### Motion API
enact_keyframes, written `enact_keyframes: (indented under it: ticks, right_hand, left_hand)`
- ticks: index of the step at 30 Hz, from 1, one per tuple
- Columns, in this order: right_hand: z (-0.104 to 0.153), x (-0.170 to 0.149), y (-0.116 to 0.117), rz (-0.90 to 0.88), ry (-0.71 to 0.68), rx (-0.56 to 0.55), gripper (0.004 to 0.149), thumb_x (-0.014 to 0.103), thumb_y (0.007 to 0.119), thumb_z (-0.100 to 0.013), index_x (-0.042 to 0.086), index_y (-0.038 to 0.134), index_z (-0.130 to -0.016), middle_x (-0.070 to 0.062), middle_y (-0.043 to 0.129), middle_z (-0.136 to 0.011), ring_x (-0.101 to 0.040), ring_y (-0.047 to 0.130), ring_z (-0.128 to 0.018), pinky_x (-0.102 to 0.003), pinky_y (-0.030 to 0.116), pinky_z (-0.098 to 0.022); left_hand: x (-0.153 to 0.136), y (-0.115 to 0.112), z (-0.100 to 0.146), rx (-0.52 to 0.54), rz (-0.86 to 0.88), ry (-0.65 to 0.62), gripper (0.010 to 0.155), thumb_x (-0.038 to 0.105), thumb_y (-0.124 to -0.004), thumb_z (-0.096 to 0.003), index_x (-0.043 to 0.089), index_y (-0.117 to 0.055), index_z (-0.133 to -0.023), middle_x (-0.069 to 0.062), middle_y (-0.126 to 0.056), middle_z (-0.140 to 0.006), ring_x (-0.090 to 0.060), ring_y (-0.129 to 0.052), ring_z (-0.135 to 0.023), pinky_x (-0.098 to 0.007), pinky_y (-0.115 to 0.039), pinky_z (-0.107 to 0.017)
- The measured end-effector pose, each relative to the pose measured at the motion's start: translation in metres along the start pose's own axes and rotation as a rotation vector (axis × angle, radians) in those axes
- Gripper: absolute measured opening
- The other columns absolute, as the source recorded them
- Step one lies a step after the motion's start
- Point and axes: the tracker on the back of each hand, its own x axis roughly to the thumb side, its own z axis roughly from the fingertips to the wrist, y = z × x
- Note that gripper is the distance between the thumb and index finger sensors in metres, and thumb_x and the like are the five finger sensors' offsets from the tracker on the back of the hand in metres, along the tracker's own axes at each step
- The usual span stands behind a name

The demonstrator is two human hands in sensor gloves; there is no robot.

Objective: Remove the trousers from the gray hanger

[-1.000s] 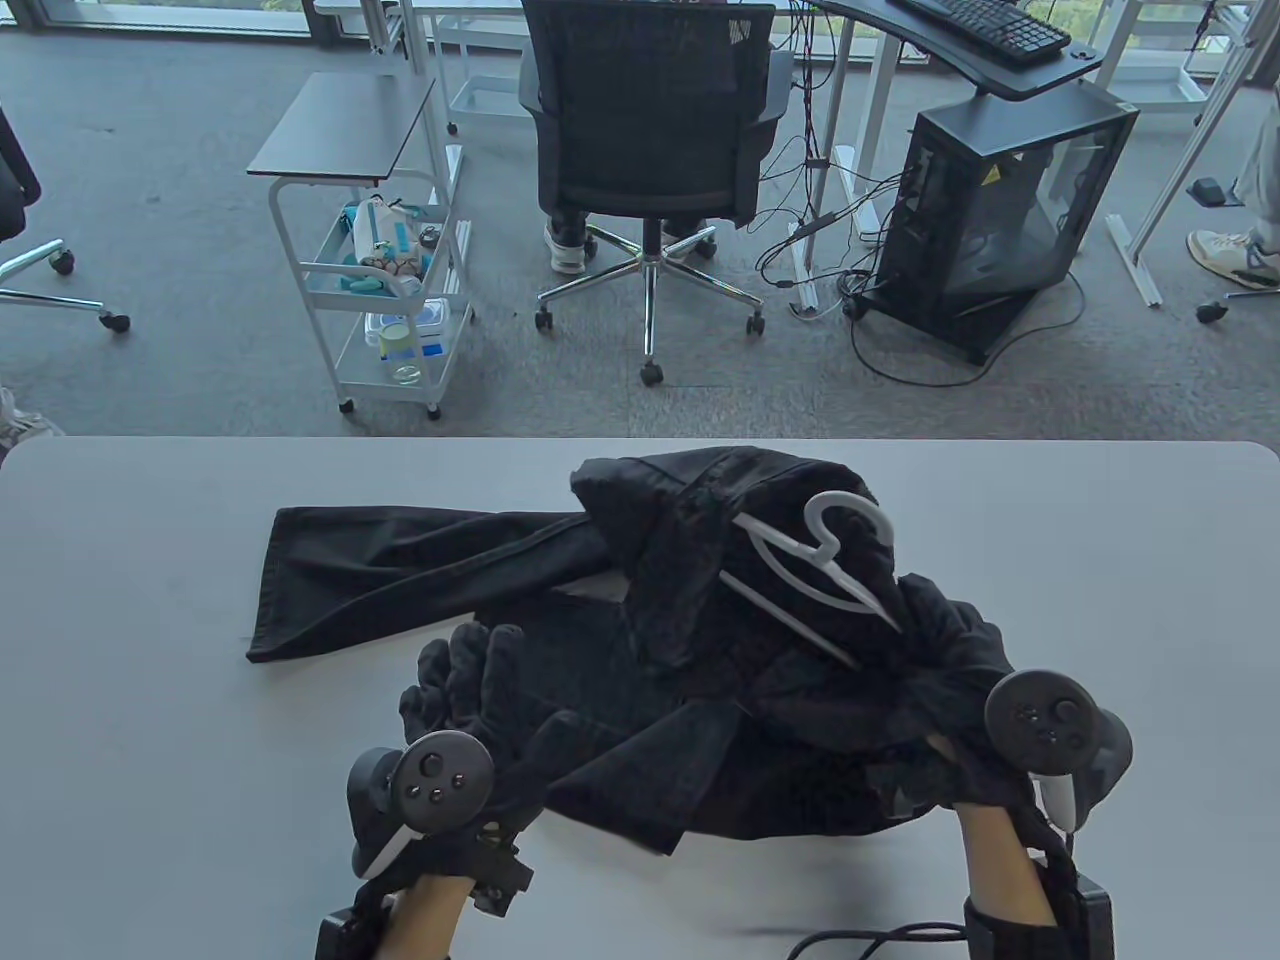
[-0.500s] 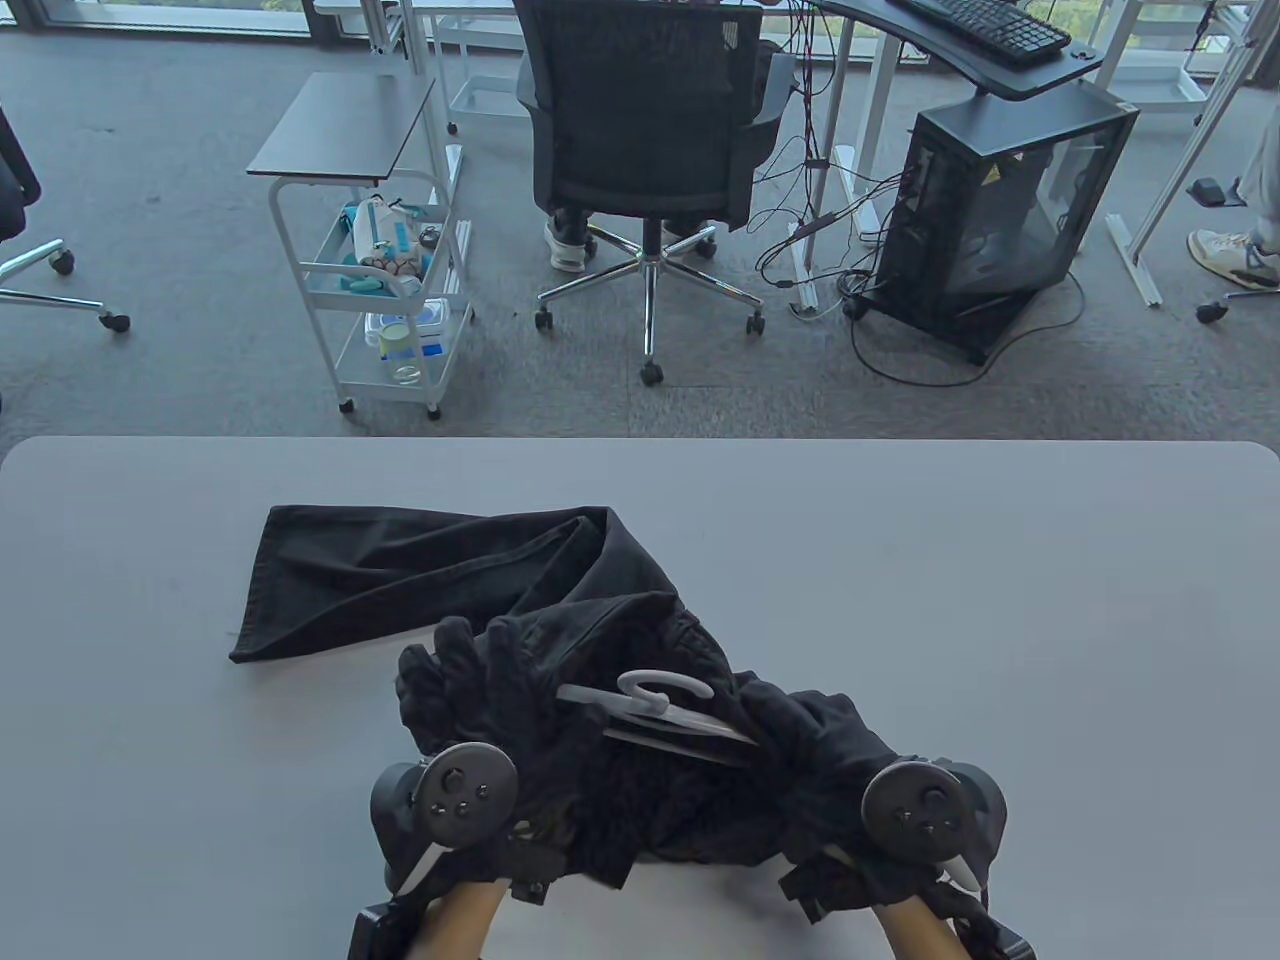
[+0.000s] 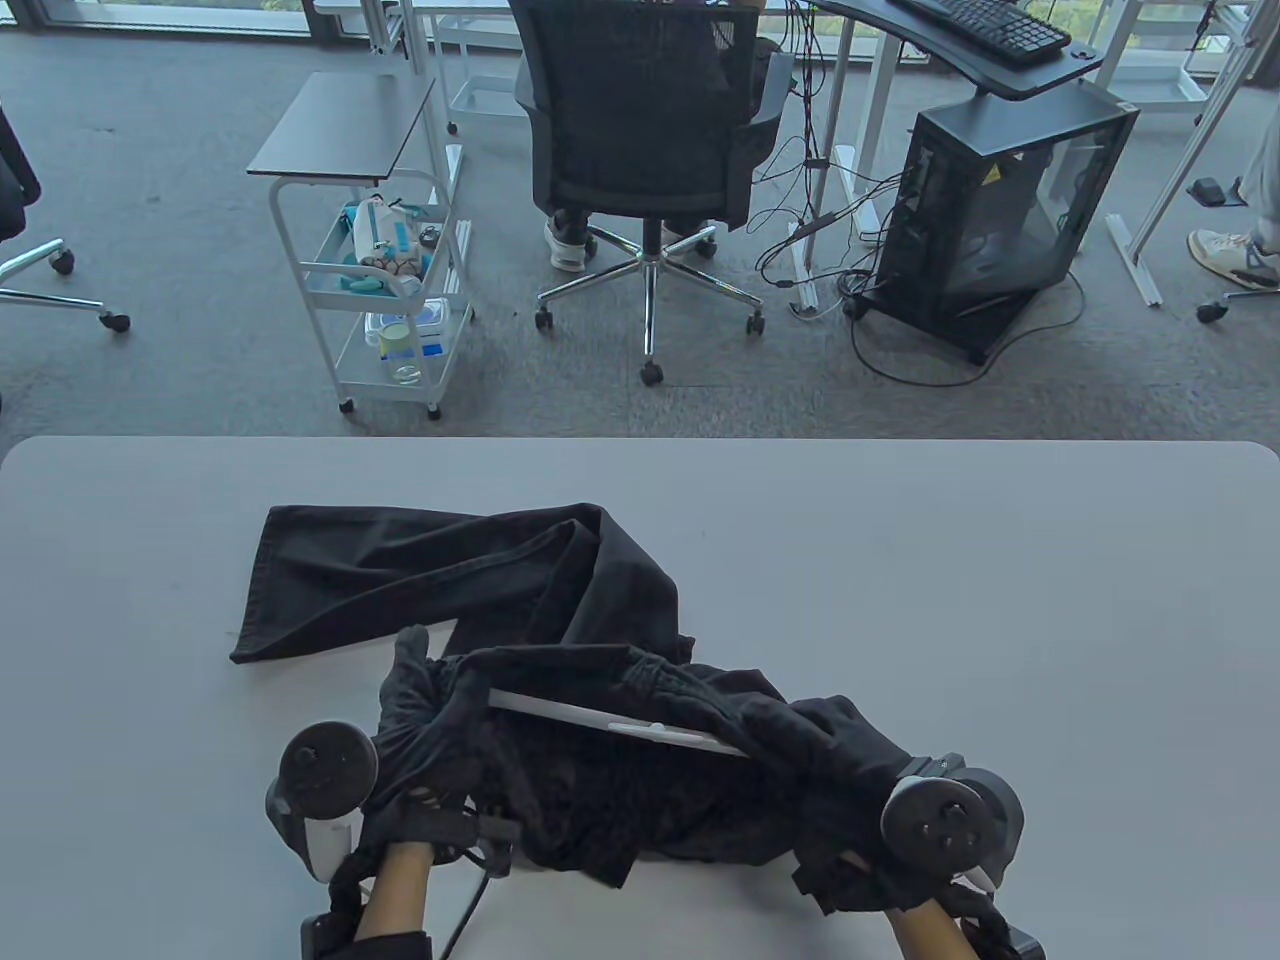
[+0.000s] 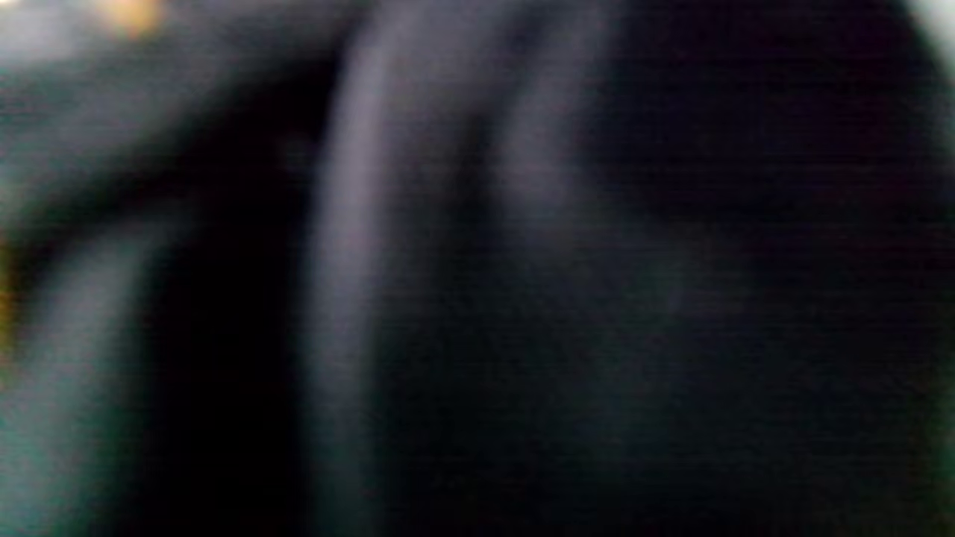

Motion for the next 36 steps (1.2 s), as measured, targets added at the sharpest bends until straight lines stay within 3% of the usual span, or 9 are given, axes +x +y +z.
enact_keyframes:
  ticks: [4, 7, 10, 14, 23, 26, 30, 33, 36]
  right_hand:
    - [0.001, -0.007, 0.001, 0.051, 0.007, -0.003, 0.065, 0.028, 0.092, -0.034, 0.028, 0.071, -0.095, 0.003, 0.086, -0.078, -0.021, 0.093, -0.062, -0.047, 0.083, -0.051]
    - [0.003, -0.010, 0.010, 0.003, 0.043, -0.017, 0.066, 0.021, 0.092, -0.036, 0.021, 0.069, -0.098, -0.004, 0.083, -0.082, -0.031, 0.088, -0.065, -0.055, 0.076, -0.051]
    - [0.003, -0.022, 0.009, 0.040, 0.095, -0.010, 0.066, 0.026, 0.090, -0.039, 0.022, 0.066, -0.100, -0.003, 0.080, -0.088, -0.031, 0.088, -0.071, -0.056, 0.075, -0.053]
    - [0.000, -0.044, 0.005, -0.135, 0.193, 0.010, 0.064, 0.027, 0.088, -0.041, 0.023, 0.066, -0.100, -0.002, 0.080, -0.089, -0.032, 0.087, -0.074, -0.060, 0.069, -0.057]
    - [-0.007, -0.081, -0.002, -0.560, 0.222, 0.038, 0.057, 0.023, 0.090, -0.036, 0.028, 0.078, -0.092, 0.001, 0.087, -0.084, -0.030, 0.092, -0.070, -0.062, 0.068, -0.057]
    - [-0.006, -0.086, -0.007, -0.596, 0.240, -0.018, 0.057, 0.023, 0.090, -0.037, 0.027, 0.078, -0.093, 0.000, 0.087, -0.085, -0.030, 0.093, -0.069, -0.060, 0.070, -0.057]
    - [-0.004, -0.084, -0.015, -0.644, 0.246, -0.080, 0.058, 0.023, 0.089, -0.038, 0.025, 0.076, -0.095, -0.003, 0.086, -0.085, -0.032, 0.092, -0.067, -0.057, 0.071, -0.055]
    - [-0.004, -0.073, -0.018, -0.538, 0.263, -0.145, 0.059, 0.022, 0.088, -0.040, 0.023, 0.072, -0.097, -0.005, 0.083, -0.087, -0.034, 0.090, -0.066, -0.055, 0.072, -0.053]
    - [-0.003, -0.058, -0.019, -0.340, 0.268, -0.185, 0.060, 0.023, 0.086, -0.042, 0.021, 0.069, -0.100, -0.007, 0.080, -0.089, -0.035, 0.088, -0.067, -0.053, 0.074, -0.051]
  left_hand:
    - [0.001, 0.001, -0.002, 0.015, 0.062, 0.024, 0.061, 0.047, -0.072, -0.0557, 0.003, -0.068, -0.099, -0.044, -0.071, -0.092, -0.047, -0.096, -0.053, -0.061, -0.086, -0.036]
    - [0.008, -0.001, -0.002, 0.034, -0.033, -0.004, 0.051, 0.035, -0.070, -0.0556, 0.001, -0.073, -0.094, -0.030, -0.093, -0.081, -0.034, -0.108, -0.040, -0.054, -0.097, -0.029]
    - [0.008, 0.001, -0.003, 0.006, 0.073, 0.018, 0.050, 0.035, -0.071, -0.0543, 0.004, -0.076, -0.094, -0.024, -0.098, -0.077, -0.029, -0.110, -0.039, -0.051, -0.100, -0.029]
    - [-0.004, -0.002, -0.011, -0.165, 0.468, 0.012, 0.051, 0.038, -0.073, -0.0551, 0.007, -0.074, -0.095, -0.020, -0.098, -0.069, -0.025, -0.109, -0.039, -0.050, -0.098, -0.031]
    - [-0.010, -0.044, -0.029, -0.541, 1.014, -0.177, 0.052, 0.043, -0.070, -0.0581, 0.009, -0.072, -0.097, -0.010, -0.101, -0.065, -0.018, -0.109, -0.035, -0.044, -0.097, -0.031]
    - [-0.006, -0.052, -0.030, -0.496, 0.924, -0.126, 0.054, 0.044, -0.069, -0.0590, 0.009, -0.067, -0.100, -0.012, -0.096, -0.070, -0.021, -0.106, -0.040, -0.047, -0.093, -0.034]
    - [-0.003, -0.042, -0.026, -0.324, 0.385, -0.059, 0.069, 0.053, -0.070, -0.0563, 0.008, -0.055, -0.107, -0.020, -0.084, -0.088, -0.039, -0.098, -0.058, -0.061, -0.082, -0.044]
    - [0.004, -0.034, -0.023, -0.326, 0.096, -0.086, 0.088, 0.059, -0.074, -0.0508, 0.006, -0.041, -0.112, -0.039, -0.051, -0.106, -0.067, -0.065, -0.084, -0.080, -0.057, -0.051]
    - [0.016, -0.016, -0.019, -0.256, 0.038, -0.158, 0.093, 0.065, -0.071, -0.0507, 0.010, -0.031, -0.115, -0.037, -0.034, -0.112, -0.070, -0.044, -0.093, -0.084, -0.046, -0.053]
